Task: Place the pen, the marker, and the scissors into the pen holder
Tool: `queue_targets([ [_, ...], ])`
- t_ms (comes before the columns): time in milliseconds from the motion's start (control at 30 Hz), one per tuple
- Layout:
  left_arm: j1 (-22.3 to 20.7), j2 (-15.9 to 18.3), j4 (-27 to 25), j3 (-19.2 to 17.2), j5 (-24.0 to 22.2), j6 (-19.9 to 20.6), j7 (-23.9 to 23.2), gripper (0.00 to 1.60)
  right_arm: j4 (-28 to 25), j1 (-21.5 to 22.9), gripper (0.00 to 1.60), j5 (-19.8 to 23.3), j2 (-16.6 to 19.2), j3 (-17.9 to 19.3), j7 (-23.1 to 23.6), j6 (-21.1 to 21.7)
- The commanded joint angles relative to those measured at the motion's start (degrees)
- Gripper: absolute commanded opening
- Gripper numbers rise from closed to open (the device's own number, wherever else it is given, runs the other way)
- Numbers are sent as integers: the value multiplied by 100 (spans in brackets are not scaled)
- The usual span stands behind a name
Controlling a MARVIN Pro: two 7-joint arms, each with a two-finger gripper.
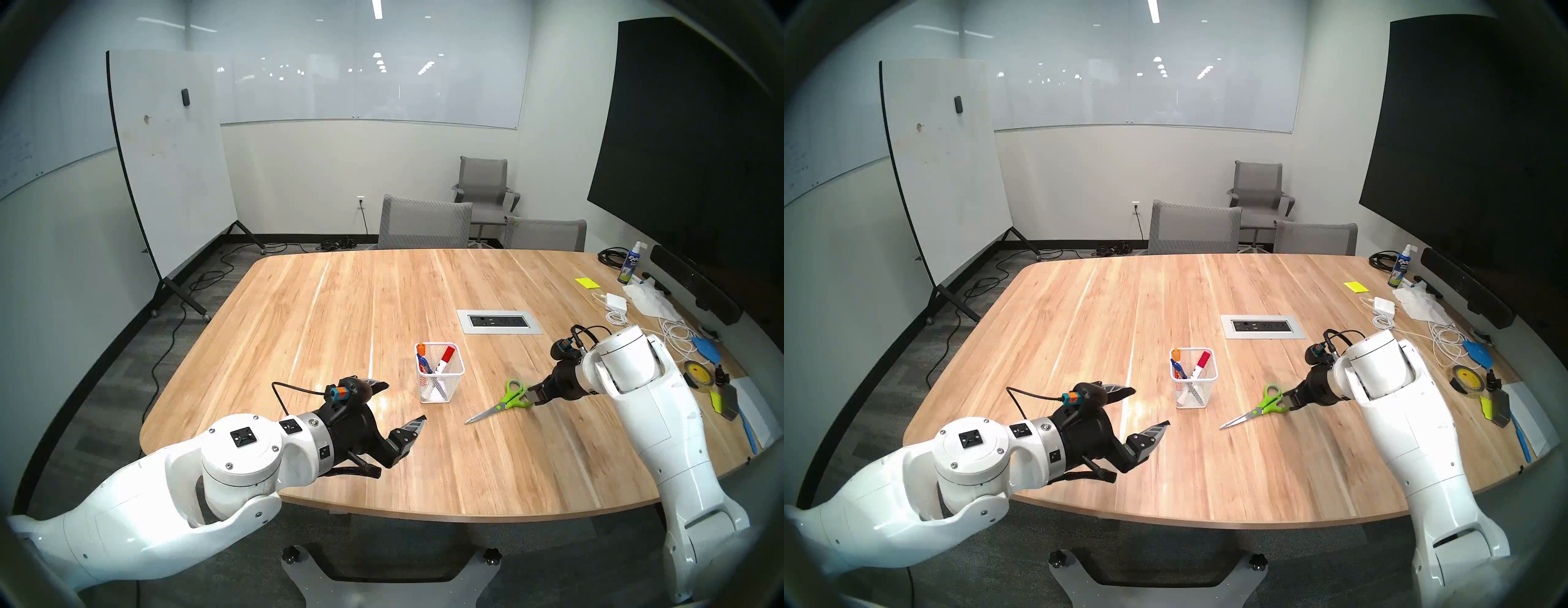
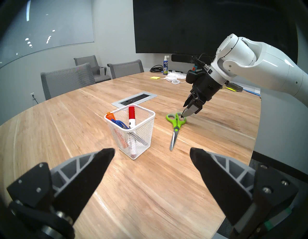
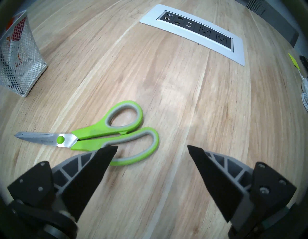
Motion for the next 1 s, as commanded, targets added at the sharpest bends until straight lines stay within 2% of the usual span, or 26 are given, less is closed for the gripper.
queue_targets([
  [0,-13,-17,-87,-28,-12,-45,-5,160,-64,101,160,1,23,25,16,-12],
  [967,-15,-17,-87,-27,-12,-44,-5,160,97,331,160,-98,31,-32,6,-12],
])
